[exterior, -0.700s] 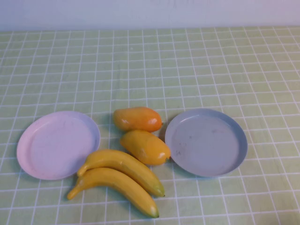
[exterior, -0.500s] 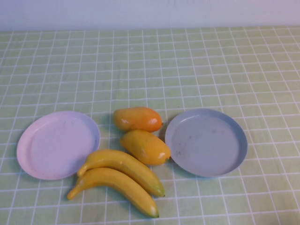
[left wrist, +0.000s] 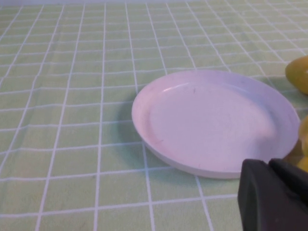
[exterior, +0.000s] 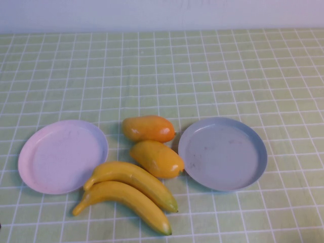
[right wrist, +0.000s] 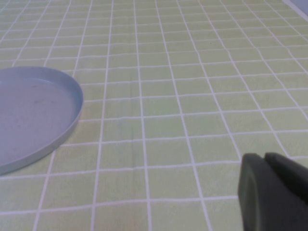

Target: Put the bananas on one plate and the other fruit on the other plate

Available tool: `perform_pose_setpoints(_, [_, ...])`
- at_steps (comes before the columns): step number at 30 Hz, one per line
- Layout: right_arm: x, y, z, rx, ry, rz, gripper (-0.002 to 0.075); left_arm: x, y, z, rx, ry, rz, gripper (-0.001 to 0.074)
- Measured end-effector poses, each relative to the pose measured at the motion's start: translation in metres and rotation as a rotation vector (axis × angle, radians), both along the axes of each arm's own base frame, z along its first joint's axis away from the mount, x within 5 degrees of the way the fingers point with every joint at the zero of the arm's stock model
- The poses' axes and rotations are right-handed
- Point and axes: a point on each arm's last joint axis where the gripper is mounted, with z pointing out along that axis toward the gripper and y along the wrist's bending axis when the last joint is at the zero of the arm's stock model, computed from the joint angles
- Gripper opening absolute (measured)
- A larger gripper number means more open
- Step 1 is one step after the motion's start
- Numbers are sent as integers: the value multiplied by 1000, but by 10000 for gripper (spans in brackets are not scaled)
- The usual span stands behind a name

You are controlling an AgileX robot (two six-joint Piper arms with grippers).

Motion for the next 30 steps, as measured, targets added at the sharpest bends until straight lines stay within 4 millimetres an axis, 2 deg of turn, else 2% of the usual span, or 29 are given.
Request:
perform_pose_setpoints(8, [0,0,0,0,0,0,-15,0,-2,2,-61,-21,-3,-4])
perform_pose_setpoints(22, [0,0,0,0,0,0,-15,2,-7,16,-547,-98,7,-4])
perform_pose_setpoints(30, [0,0,0,0,0,0,-15,2,-6,19,-593,-125,17,-4])
